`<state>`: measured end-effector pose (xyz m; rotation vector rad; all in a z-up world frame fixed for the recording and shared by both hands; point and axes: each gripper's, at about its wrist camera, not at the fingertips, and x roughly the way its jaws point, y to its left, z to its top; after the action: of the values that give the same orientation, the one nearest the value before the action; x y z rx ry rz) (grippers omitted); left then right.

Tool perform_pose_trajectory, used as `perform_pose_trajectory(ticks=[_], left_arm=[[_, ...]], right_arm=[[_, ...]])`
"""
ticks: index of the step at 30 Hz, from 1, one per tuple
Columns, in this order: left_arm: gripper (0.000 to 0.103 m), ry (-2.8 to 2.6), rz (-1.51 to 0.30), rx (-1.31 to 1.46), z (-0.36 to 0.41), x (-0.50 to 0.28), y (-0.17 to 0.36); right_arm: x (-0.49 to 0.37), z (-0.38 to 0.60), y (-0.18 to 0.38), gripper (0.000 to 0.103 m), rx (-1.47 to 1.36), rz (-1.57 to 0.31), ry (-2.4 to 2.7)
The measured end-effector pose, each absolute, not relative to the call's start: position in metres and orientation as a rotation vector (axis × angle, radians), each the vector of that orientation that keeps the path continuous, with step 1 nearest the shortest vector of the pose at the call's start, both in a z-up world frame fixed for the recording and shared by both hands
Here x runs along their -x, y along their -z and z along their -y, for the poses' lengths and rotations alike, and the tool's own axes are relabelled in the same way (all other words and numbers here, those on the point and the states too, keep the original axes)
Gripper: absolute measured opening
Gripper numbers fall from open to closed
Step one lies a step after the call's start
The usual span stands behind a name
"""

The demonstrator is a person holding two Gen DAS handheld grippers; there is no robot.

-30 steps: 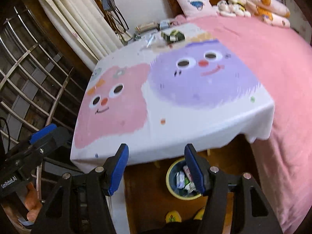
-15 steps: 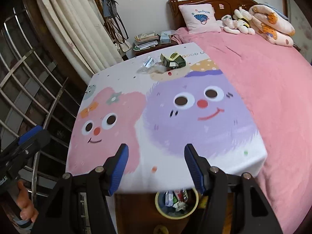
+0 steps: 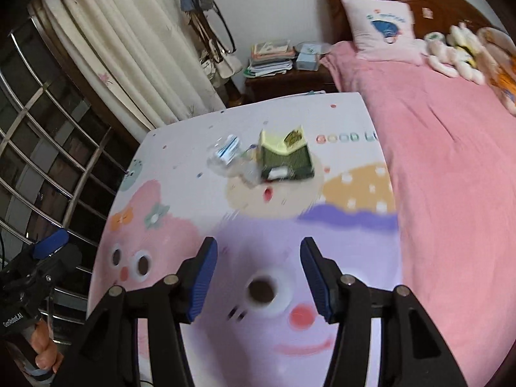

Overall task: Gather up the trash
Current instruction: 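Grasp the green tea box with the right tool while the left tool grasps the clear bottle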

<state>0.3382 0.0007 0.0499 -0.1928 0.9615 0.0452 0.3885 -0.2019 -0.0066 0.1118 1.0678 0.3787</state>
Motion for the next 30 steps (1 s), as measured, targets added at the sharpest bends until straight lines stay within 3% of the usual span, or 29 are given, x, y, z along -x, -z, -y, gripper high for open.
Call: perform_pose_trajectory(ticks=[10, 16, 19, 21, 30], left_arm=[[0.082, -0.169, -1.13, 0.286, 0.004, -0.455, 0.03], [0.082, -0.177, -1.178, 0.343, -0.005, -0.495, 0.064], [0.082, -0.162, -1.184, 0.37, -0.008, -0.509, 0.074], [0.082, -0.155, -1.183, 0.383, -0.009, -0.517, 0.078], [0.082, -0.135, -1.217, 0.471, -0.009, -0.533, 0.098]], right_arm=[[-0.528, 0.209, 0.083, 0.052, -0.138, -1.218, -0.457], [-0.563, 0.195, 0.111, 0.05, -0.141, -1.263, -0.49], [-0.573, 0.187, 0.12, 0.043, -0.133, -1.284, -0.518], [-0.576, 0.183, 0.127, 0.032, -0.123, -1.301, -0.536], [-0.572, 0.187, 0.125, 0.021, -0.152, -1.263, -0.608]])
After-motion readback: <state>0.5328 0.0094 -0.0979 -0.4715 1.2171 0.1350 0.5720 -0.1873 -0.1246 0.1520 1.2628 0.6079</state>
